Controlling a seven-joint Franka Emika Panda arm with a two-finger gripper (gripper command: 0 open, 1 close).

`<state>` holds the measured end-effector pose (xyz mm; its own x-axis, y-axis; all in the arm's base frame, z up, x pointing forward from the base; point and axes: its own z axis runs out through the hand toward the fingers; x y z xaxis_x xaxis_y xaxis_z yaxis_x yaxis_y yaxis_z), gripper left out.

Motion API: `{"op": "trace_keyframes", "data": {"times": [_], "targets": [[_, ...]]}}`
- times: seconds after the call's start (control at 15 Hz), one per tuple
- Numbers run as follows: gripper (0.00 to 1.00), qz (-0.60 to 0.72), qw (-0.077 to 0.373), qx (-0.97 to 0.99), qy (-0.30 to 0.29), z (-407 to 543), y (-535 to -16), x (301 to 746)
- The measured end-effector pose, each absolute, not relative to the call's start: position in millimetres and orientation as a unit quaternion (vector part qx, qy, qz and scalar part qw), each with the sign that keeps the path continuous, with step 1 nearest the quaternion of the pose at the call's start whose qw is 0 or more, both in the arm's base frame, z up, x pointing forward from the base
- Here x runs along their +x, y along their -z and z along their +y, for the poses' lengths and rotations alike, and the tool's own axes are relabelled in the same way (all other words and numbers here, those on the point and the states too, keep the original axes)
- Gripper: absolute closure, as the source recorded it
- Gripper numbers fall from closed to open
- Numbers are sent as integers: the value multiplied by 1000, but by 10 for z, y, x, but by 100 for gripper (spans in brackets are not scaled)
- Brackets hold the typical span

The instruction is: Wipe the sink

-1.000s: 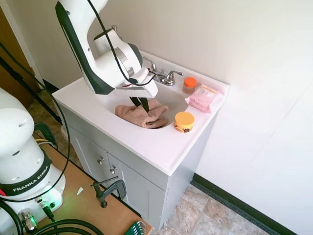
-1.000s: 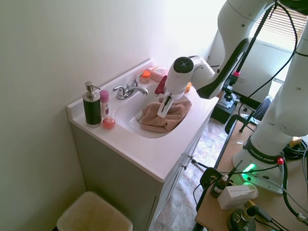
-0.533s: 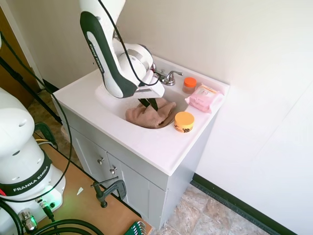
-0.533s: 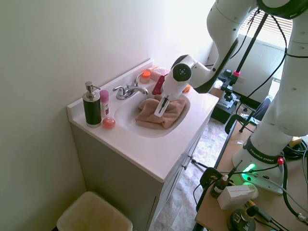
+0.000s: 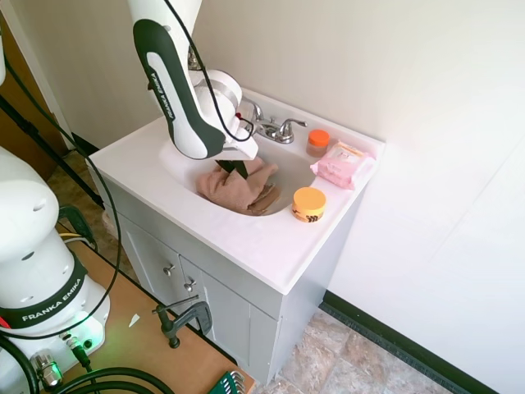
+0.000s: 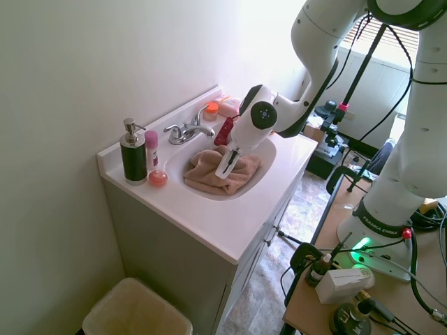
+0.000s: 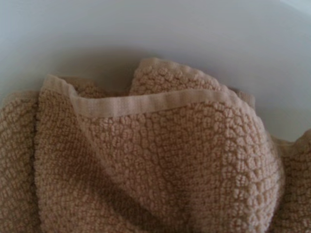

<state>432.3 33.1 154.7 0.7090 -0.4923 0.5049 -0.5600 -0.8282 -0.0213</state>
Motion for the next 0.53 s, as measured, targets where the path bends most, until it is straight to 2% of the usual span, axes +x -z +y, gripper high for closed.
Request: {"op": "trace_keyframes", "data": {"times": [0.53], "targets": [[100,-297,28,929,-220,981,-1514,4026]]}}
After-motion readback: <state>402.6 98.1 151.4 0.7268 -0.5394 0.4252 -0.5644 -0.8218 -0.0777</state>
